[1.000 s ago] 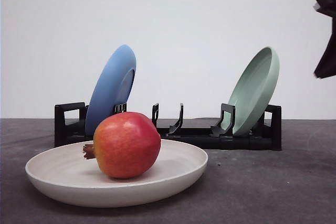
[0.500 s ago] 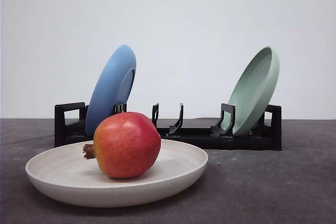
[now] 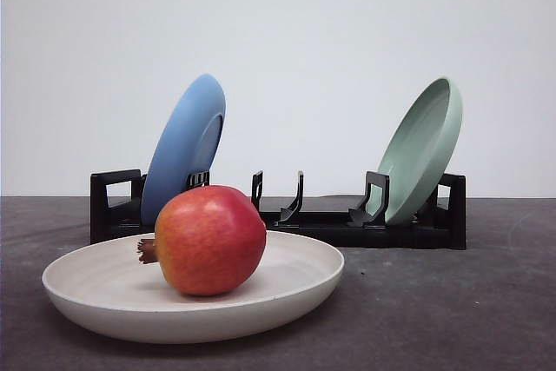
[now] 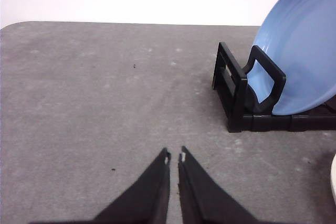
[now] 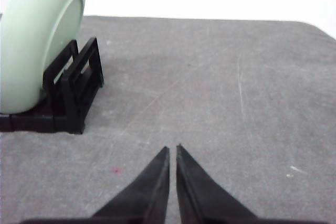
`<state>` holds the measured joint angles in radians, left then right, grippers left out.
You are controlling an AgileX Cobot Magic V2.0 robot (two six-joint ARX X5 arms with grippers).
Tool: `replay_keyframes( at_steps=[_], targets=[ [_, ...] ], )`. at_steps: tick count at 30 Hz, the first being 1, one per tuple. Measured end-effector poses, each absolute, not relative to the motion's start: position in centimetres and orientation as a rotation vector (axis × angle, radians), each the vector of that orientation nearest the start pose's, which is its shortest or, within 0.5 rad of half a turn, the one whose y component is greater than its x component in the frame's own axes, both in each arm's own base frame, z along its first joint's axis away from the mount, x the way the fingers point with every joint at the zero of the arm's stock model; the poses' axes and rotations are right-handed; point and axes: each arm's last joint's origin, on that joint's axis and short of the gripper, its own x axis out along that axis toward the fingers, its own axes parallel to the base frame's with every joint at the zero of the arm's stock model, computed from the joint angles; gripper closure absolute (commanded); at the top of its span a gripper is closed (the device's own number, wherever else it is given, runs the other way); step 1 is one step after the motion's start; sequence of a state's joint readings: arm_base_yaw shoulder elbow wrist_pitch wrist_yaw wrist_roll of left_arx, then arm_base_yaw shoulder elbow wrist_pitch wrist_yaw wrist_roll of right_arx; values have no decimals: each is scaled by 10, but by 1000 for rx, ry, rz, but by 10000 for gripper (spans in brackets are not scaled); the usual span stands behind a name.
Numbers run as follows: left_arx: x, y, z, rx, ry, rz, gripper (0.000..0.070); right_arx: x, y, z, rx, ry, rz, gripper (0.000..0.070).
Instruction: Place pomegranate in white plate
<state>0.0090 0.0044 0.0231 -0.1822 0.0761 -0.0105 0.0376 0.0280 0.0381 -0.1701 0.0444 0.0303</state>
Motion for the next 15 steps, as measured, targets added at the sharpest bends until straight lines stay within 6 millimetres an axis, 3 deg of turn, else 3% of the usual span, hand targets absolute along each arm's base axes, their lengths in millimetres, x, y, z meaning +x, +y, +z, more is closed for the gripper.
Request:
replay_keyframes(
  at_steps=[15],
  targets=[
    [95,-1,153,-17,164,-66,694,96,3,153,25,151,9,683]
  ],
)
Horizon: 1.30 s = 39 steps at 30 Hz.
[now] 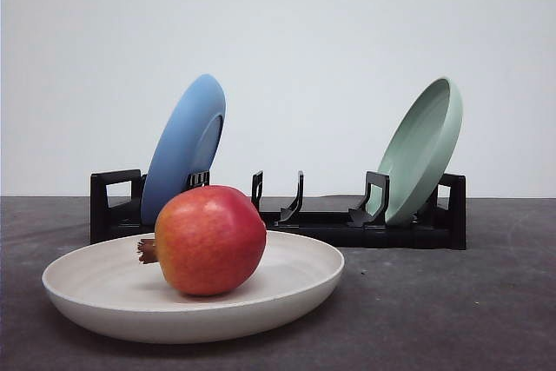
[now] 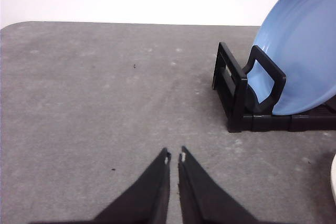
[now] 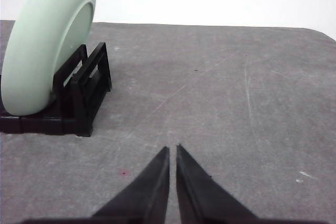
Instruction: Place pomegranate in white plate
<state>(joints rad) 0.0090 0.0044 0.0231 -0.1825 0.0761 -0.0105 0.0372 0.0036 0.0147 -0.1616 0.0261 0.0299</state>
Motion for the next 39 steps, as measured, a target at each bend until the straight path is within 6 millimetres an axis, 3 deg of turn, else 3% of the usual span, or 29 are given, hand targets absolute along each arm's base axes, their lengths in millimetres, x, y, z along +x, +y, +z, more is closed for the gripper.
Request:
replay_keyframes(
  at_steps=[39],
  targets=[
    [95,-1,153,-17,164,-66,694,96,3,153,25,151,9,683]
  ],
)
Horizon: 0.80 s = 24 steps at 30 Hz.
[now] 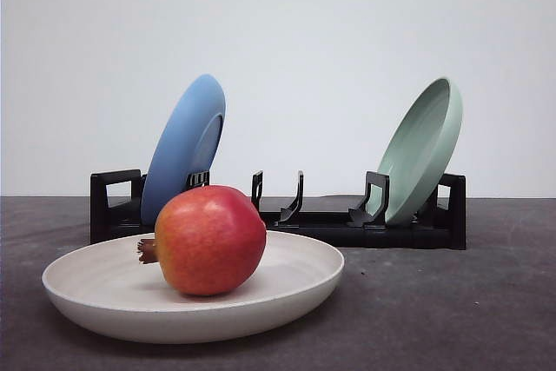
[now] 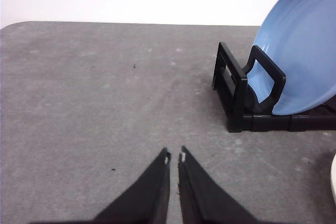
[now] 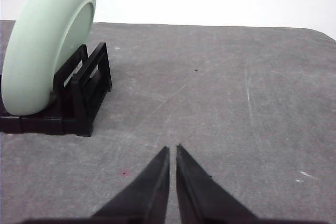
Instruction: Place pomegranate in white plate
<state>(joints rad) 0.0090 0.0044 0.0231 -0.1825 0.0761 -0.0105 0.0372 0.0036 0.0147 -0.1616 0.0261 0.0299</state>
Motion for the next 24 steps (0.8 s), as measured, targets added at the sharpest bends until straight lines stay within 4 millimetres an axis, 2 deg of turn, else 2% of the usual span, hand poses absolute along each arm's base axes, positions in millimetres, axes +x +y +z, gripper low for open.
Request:
replay_keyframes(
  at_steps=[24],
  targets=[
    [95,-1,153,-17,164,-66,694,96,3,153,25,151,9,683]
  ],
)
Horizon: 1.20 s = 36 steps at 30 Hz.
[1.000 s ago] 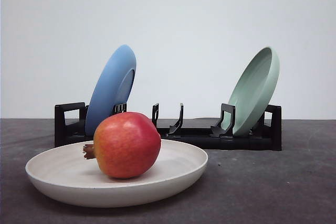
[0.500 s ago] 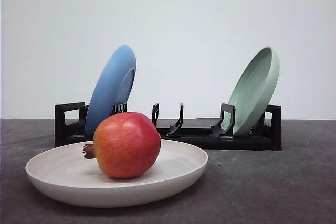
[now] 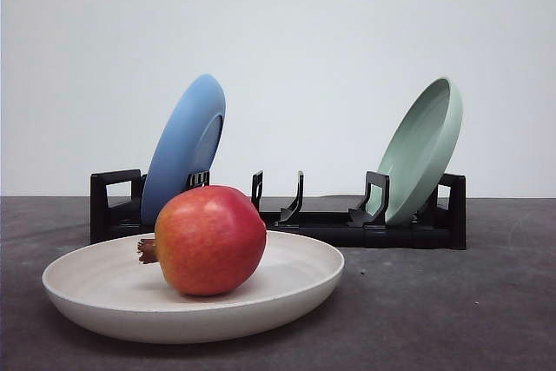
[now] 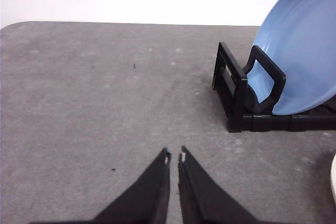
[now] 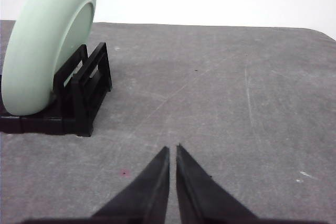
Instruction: Place pomegranate in white plate
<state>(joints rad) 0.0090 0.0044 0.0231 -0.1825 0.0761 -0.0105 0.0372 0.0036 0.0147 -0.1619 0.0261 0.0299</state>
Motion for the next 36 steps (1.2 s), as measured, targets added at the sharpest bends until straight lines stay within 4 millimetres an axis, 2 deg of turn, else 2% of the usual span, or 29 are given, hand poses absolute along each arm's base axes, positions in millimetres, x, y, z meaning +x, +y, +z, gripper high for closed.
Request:
replay_keyframes(
  at_steps=[36],
  targets=[
    [95,-1,153,-17,164,-66,694,96,3,153,25,151,9,683]
  ],
)
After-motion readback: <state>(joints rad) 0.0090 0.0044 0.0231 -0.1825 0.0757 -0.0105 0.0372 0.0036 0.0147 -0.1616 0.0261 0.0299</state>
